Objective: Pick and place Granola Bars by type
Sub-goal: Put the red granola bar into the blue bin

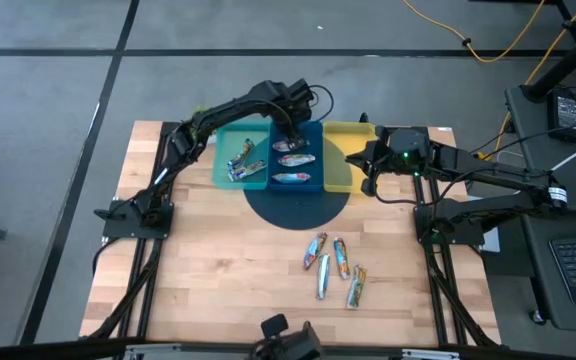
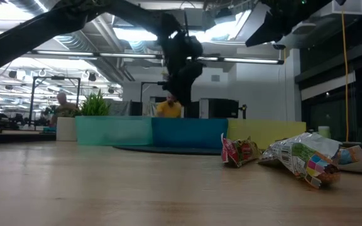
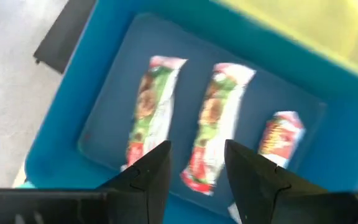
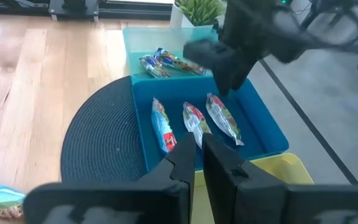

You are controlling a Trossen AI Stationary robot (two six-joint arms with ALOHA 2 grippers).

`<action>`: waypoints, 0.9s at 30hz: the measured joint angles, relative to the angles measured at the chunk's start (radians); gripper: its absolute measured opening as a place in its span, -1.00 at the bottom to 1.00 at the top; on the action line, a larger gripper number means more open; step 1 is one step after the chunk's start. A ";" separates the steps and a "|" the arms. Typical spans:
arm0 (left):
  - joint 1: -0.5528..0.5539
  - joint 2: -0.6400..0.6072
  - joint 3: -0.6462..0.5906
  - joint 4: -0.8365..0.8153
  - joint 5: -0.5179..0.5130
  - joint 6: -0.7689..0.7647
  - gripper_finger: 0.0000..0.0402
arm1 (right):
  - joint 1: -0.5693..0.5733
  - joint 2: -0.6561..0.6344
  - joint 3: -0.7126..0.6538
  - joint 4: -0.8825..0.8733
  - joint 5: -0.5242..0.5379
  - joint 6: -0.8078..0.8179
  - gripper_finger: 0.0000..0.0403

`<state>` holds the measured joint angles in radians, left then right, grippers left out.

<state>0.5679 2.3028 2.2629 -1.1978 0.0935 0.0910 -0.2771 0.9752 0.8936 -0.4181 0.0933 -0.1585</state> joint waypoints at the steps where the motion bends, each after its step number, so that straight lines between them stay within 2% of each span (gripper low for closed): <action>1: -0.007 0.000 0.016 -0.004 0.005 0.000 -0.29 | 0.000 0.000 0.000 -0.006 0.000 0.000 -0.83; 6: -0.054 0.000 0.092 -0.059 0.009 -0.003 -0.29 | 0.000 0.000 0.000 -0.029 0.000 0.000 -0.83; 16: -0.175 -0.107 0.086 -0.065 0.066 -0.060 -0.29 | 0.000 0.000 0.000 -0.038 0.000 0.000 -0.83; 21: -0.260 -0.195 0.086 -0.066 0.077 -0.081 -0.29 | 0.000 0.000 0.000 -0.037 0.000 0.000 -0.83; 27: -0.409 -0.274 0.086 -0.056 0.091 -0.199 -0.29 | 0.000 0.000 0.000 -0.028 0.000 0.000 -0.83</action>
<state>0.1589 2.0286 2.3488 -1.2538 0.1840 -0.1083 -0.2775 0.9753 0.8936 -0.4466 0.0932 -0.1589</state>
